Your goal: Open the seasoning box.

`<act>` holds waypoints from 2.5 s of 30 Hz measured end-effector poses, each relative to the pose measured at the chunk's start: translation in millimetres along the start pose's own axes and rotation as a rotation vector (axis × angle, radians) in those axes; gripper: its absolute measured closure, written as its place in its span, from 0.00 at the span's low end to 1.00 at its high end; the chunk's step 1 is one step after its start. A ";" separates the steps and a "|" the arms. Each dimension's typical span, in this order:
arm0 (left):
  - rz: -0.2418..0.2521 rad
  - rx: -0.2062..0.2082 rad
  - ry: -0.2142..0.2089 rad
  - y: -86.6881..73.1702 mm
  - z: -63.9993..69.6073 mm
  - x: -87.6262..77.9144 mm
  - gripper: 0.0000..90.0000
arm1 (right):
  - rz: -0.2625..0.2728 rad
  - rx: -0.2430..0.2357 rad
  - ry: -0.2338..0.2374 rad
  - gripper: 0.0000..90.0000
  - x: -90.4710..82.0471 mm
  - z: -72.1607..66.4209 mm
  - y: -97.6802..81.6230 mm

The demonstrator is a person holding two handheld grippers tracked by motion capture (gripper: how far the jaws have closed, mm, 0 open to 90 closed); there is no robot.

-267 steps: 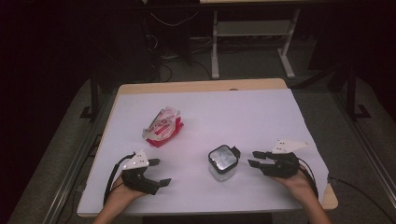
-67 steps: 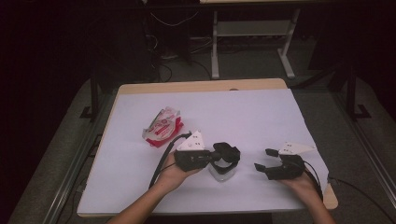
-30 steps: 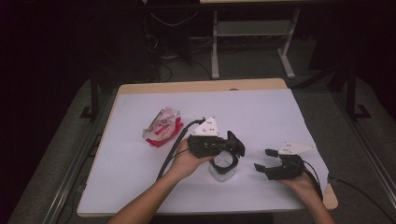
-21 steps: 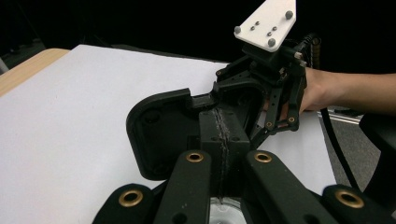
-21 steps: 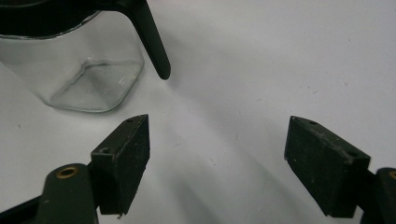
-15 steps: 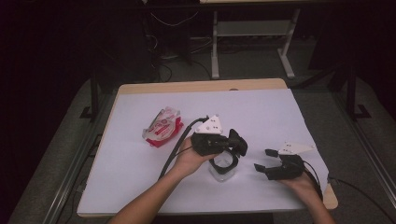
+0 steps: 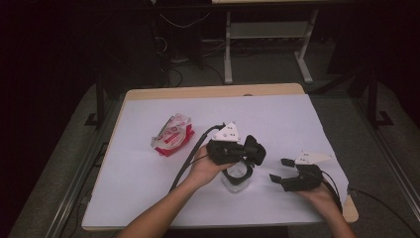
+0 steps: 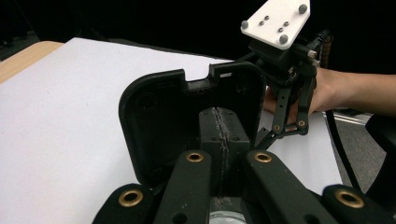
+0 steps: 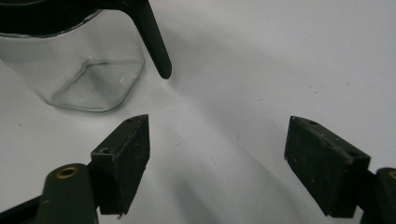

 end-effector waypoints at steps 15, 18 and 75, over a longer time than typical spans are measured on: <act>-0.007 -0.009 -0.005 -1.9 -1.6 5.8 1.00 | -0.001 -0.001 -0.001 0.24 0.0 -0.4 0.0; -0.004 -0.012 -0.005 -1.4 -0.4 3.0 1.00 | -0.001 -0.001 0.000 0.25 0.0 -0.4 -0.1; -0.118 -0.192 0.108 -131.2 3.8 -104.1 0.50 | -0.003 0.005 0.009 0.25 0.5 0.6 -0.1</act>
Point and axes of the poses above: each handheld gripper's, and its own axes: x roughly forward along the jaws, y roughly out of its top, z roughly to its right, the point moved 6 cm from there along x, roughly forward along the jaws, and after that the axes turned 8 degrees about -z, right-handed, at the moved point
